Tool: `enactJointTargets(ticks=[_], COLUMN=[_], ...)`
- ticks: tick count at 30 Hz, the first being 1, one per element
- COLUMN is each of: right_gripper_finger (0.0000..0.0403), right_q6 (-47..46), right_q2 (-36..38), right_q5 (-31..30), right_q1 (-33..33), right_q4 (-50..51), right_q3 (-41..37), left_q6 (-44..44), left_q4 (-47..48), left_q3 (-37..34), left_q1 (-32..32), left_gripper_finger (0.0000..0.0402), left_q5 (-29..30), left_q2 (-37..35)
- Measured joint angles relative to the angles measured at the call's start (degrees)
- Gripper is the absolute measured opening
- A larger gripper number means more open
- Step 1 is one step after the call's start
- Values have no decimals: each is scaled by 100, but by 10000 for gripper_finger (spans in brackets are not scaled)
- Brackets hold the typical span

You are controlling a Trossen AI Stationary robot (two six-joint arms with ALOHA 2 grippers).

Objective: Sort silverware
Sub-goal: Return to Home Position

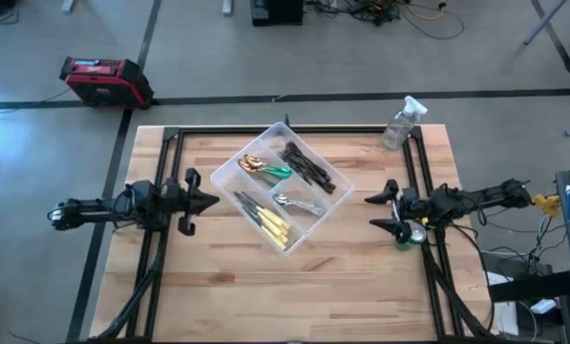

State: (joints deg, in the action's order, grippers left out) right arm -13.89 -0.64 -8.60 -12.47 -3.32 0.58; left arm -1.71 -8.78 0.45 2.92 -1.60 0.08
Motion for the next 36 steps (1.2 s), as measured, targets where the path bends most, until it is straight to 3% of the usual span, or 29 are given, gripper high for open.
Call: enactJointTargets(ticks=[6,15,17,20,22,24,31,34,36], right_gripper_finger=[314,314,314,314,314,314,314,314,314], right_q6=[-28,498,556,509,524,628,1015,779,639], right_q2=[63,48,31,-23,-75,-136,-300,-288,-284], right_q5=[839,860,850,851,853,856,861,863,863], right_q1=[0,2,2,2,2,2,2,2,2], right_q4=[-194,51,169,257,260,261,278,276,276], right_q3=[0,0,0,0,0,0,2,2,2], left_q6=[170,174,118,96,-226,-432,-817,-1089,-1175], left_q4=[105,217,356,441,485,470,395,387,389], left_q3=[0,0,0,0,0,0,-2,-2,-2], left_q1=[42,551,865,1497,2096,2792,5710,6539,6744], left_gripper_finger=[0,0,0,0,0,0,0,0,0], left_q5=[6,-112,-693,-2056,-2368,-2845,-5628,-6294,-6505], left_q2=[4,2,5,2,19,74,91,92,64])
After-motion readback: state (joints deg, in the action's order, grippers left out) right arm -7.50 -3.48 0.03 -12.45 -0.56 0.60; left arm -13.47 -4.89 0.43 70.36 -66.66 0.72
